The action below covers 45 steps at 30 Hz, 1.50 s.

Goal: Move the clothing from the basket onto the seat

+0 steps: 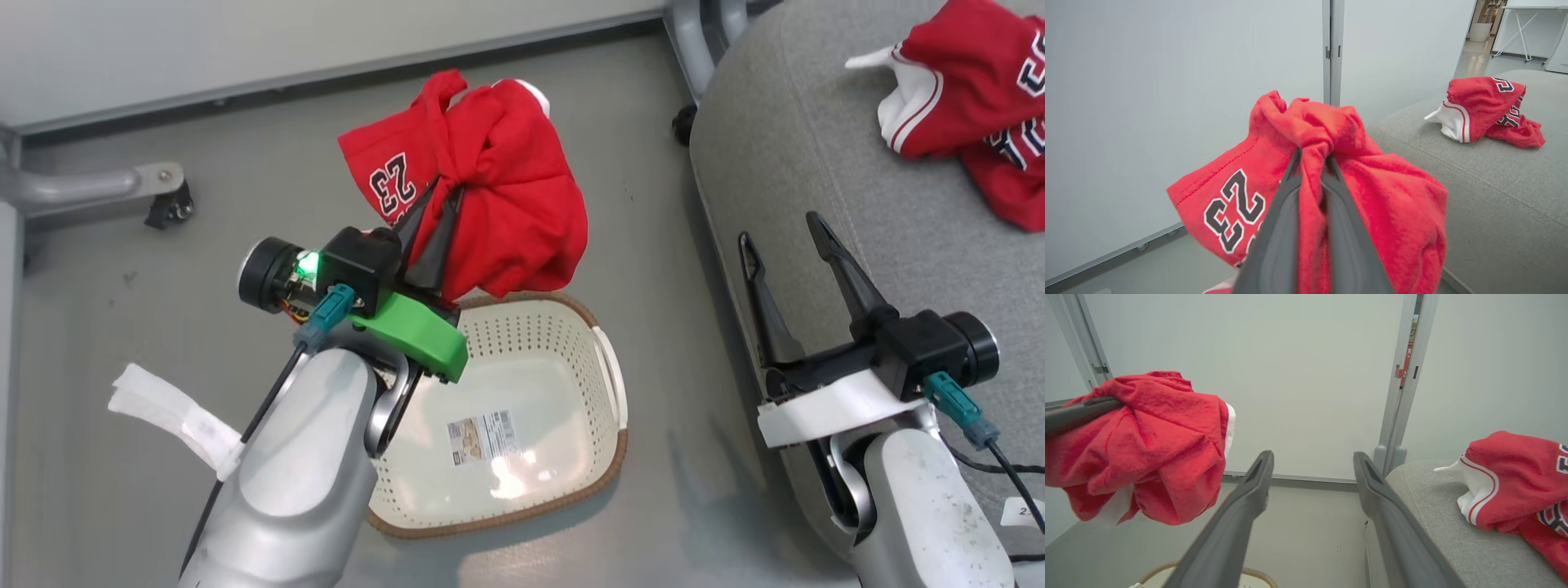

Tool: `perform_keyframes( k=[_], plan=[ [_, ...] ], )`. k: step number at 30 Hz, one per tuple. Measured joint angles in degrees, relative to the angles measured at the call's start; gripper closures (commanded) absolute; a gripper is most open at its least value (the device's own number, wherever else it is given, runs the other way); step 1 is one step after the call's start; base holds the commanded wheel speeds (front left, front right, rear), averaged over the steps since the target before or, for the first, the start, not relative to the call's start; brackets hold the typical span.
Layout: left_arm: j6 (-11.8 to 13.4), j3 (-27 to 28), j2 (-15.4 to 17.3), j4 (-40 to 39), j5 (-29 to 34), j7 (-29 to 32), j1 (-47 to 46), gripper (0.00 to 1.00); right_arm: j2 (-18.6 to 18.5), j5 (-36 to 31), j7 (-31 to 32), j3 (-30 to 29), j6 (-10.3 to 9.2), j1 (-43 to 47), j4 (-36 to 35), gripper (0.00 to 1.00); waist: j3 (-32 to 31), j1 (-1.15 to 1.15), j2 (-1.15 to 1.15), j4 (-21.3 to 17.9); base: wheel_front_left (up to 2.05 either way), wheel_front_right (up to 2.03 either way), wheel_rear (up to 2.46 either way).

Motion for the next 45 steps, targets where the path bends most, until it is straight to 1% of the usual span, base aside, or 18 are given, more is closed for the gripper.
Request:
perform_keyframes(
  k=[10,22,28,33,35,41,45],
  plan=[
    [-0.4,-0.1,-0.4,-8.8,0.4,0.0,0.1,1.00,0.3,0.5,0.0,-0.6,0.00,2.8,0.1,0.00,-5.1,0.00,0.00,1.0,0.00,0.00,0.00],
    [-0.6,-0.7,-0.4,-10.2,0.3,0.0,-0.3,1.00,0.4,1.0,0.0,-0.6,0.00,4.1,-0.9,0.00,-6.7,0.00,0.00,1.2,0.00,0.00,0.00],
    [-0.5,-0.9,-0.5,-10.1,0.2,0.0,-0.2,1.00,0.5,1.4,0.0,3.2,-0.01,4.0,-3.5,0.00,-6.5,0.00,0.00,1.2,0.00,0.00,0.00],
    [-0.3,-1.6,-0.5,-10.2,-0.3,0.0,-0.3,1.00,0.5,1.6,0.0,8.4,0.00,2.1,-5.2,0.00,-6.2,0.00,0.00,1.4,0.00,0.00,0.00],
    [-0.2,-2.1,-0.5,-10.3,-0.7,0.0,-0.4,1.00,0.5,1.6,0.0,9.6,0.00,1.3,-5.2,0.00,-6.0,0.00,0.00,1.6,0.00,0.00,0.00],
    [0.5,-4.3,-0.5,-11.5,-1.8,0.0,-1.4,1.00,0.5,1.0,0.0,11.7,0.00,-2.2,-3.1,0.00,-5.0,0.00,0.00,2.4,0.00,0.00,0.00],
    [1.2,-6.0,-0.5,-12.0,-2.5,0.0,-1.5,1.00,0.3,0.7,0.0,12.5,0.00,-4.4,-0.1,0.00,-4.4,0.00,0.00,3.1,0.00,0.00,0.00]
  ],
)
